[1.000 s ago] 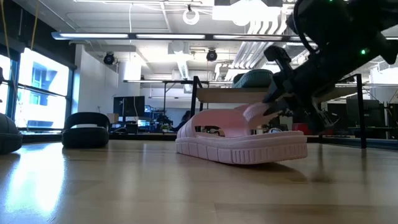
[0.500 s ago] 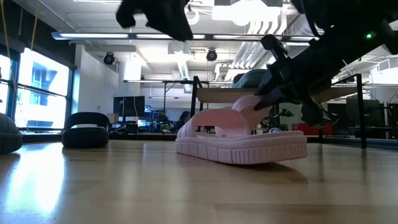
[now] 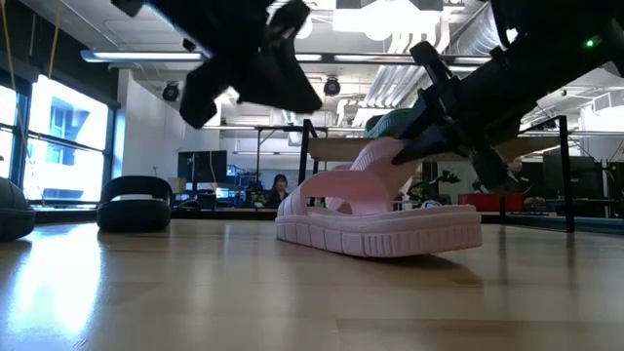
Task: Pick and place slides into the shelf
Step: Put the left pink slides under the shelf
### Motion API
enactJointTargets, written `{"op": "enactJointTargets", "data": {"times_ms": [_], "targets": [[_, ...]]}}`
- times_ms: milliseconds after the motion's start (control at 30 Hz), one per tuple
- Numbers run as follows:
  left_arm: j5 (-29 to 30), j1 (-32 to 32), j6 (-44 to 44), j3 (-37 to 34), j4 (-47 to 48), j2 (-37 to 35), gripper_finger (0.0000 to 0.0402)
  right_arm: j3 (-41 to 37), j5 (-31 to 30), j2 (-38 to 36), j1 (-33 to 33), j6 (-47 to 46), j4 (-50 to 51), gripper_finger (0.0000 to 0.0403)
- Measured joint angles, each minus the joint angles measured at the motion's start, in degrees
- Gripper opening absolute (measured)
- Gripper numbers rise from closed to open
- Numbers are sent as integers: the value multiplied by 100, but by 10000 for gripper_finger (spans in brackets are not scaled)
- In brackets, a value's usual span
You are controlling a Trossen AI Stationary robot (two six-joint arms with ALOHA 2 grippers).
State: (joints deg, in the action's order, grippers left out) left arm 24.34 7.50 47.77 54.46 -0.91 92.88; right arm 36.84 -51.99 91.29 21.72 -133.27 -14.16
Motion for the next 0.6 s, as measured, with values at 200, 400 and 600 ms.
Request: {"op": "enactJointTargets", "data": {"times_ms": [200, 400, 600], "targets": [[79, 3, 280, 0, -885, 372, 109, 96, 0, 0, 71, 2, -28, 16], [322, -6, 418, 0, -1286, 481, 175, 179, -45, 0, 82, 22, 14, 16], [489, -41, 468, 17, -1613, 766, 197, 182, -53, 0, 82, -19, -41, 16]]}}
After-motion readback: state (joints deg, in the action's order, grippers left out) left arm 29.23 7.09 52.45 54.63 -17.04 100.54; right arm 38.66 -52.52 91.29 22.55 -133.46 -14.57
